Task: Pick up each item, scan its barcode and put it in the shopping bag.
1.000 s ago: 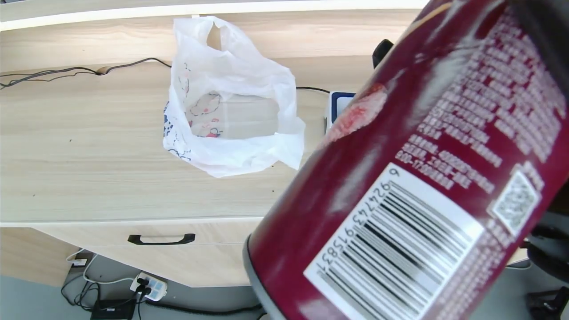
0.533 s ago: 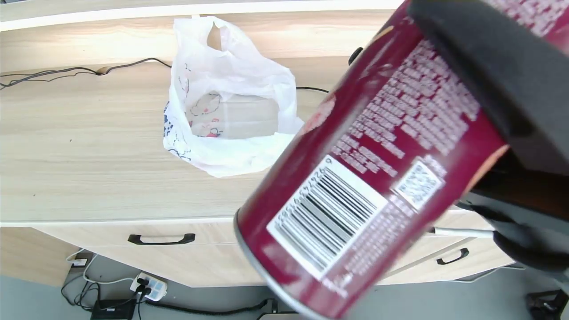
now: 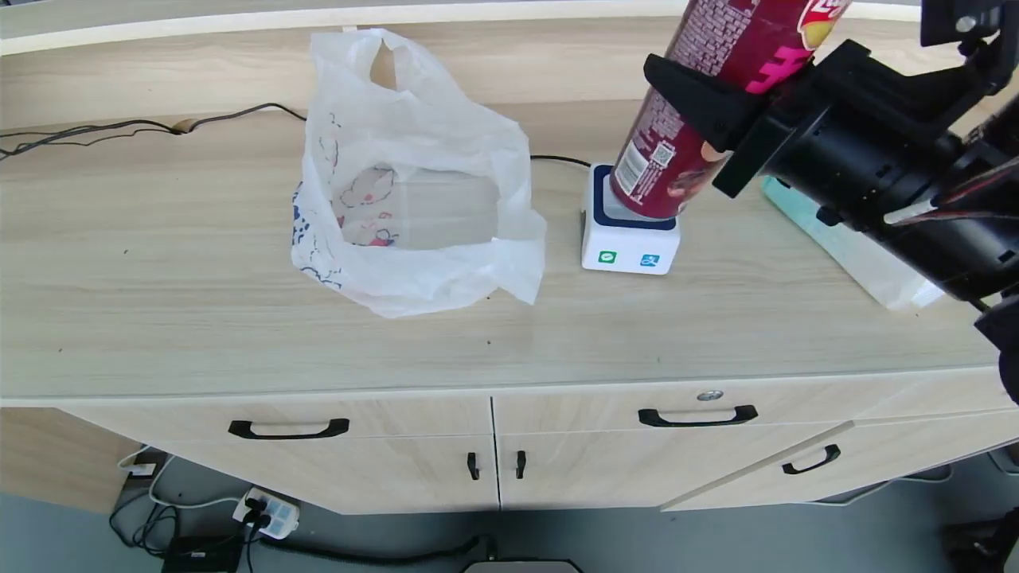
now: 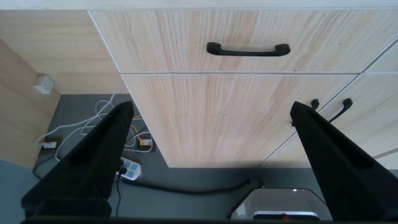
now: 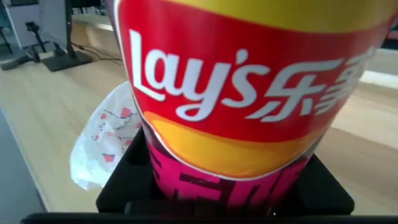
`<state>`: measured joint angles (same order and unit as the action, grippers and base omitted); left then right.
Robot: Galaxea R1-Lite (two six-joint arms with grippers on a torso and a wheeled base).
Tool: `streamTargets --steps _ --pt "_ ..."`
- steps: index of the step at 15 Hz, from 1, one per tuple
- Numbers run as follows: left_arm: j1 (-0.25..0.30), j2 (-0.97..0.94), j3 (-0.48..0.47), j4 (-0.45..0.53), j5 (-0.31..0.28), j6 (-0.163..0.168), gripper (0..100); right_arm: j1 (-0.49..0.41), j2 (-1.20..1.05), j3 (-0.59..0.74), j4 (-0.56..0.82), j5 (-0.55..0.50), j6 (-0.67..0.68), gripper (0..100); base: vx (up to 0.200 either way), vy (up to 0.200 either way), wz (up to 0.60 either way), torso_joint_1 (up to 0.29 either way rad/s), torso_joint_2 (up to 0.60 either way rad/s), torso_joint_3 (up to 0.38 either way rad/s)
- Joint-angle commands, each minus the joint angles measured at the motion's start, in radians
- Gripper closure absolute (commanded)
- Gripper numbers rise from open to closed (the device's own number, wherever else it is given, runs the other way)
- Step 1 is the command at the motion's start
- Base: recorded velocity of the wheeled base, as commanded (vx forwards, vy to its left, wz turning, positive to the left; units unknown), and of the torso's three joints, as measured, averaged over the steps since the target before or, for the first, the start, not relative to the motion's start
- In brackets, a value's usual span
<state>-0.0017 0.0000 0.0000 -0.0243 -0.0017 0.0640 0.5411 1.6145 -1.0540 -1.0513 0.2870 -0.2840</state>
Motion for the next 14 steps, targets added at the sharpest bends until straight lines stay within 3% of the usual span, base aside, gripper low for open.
streamTargets --steps 1,3,6,8,9,10,14 --pt "0.0 0.002 0.0 0.0 0.0 0.003 0 -0.03 0.094 -0.112 0.024 0.003 -0.159 100 0.0 0.0 0.0 0.0 0.0 0.0" --pt "0.0 0.002 0.0 0.0 0.0 0.003 0 -0.043 0.113 -0.11 0.024 0.009 -0.27 100 0.0 0.0 0.0 0.0 0.0 0.0" --pt "0.0 0.002 0.0 -0.002 0.0 0.003 0 -0.09 0.174 -0.123 0.027 0.152 -0.527 100 0.0 0.0 0.0 0.0 0.0 0.0" --pt "0.0 0.002 0.0 -0.003 -0.001 0.013 0 -0.116 0.165 -0.172 0.109 0.241 -0.705 100 0.0 0.0 0.0 0.0 0.0 0.0" --pt "-0.001 0.002 0.0 -0.005 -0.004 0.036 0 -0.135 0.159 -0.215 0.26 0.342 -0.837 100 0.0 0.0 0.0 0.0 0.0 0.0" --pt "0.0 0.002 0.0 -0.005 -0.004 0.037 0 -0.159 0.173 -0.277 0.344 0.397 -0.891 100 0.0 0.0 0.0 0.0 0.0 0.0" --pt "0.0 0.002 0.0 -0.005 -0.004 0.034 0 -0.21 0.209 -0.481 0.496 0.434 -0.952 100 0.0 0.0 0.0 0.0 0.0 0.0"
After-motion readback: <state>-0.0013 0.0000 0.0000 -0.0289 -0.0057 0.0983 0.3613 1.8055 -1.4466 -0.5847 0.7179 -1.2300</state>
